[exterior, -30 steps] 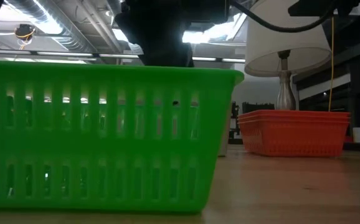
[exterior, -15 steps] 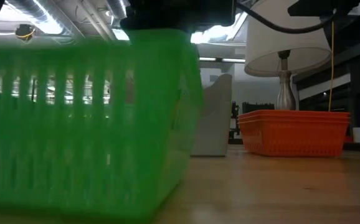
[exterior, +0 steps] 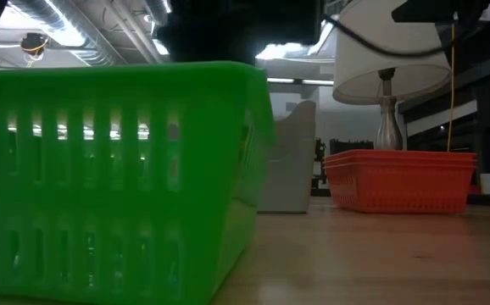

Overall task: Stack baskets by color
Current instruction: Stack the bottom right green bin on top of the top green bin

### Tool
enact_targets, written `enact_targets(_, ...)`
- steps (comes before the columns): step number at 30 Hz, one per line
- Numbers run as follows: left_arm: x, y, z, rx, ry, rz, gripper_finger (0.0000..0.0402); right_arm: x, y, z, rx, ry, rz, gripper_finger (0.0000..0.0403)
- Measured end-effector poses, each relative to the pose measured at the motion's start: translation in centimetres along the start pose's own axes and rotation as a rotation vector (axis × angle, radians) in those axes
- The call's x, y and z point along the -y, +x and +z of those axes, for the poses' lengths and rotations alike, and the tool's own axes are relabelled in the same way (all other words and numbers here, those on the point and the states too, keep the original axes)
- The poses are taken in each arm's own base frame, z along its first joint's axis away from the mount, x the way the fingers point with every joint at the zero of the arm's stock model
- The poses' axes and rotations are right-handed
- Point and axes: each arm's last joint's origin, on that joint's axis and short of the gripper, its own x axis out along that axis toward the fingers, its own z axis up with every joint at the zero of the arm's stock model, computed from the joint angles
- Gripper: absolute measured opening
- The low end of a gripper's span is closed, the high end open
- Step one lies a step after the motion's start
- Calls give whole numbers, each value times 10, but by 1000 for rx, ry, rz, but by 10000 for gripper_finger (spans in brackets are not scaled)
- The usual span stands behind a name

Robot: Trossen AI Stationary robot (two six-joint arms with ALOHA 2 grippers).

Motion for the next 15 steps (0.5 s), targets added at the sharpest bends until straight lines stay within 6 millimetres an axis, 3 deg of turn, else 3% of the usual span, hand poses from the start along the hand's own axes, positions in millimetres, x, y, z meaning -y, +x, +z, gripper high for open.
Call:
enact_targets(7,1,-1,1,4,0,-27,79,0,0,-1,-2,-7,0,87)
enact_targets(12,-8,17,1,-31,-12,-131,78,0,0,-1,-3,-8,-1,87)
enact_targets(15,-14,18,4,-17,3,-171,78,0,0,-2,-6,4,-1,87)
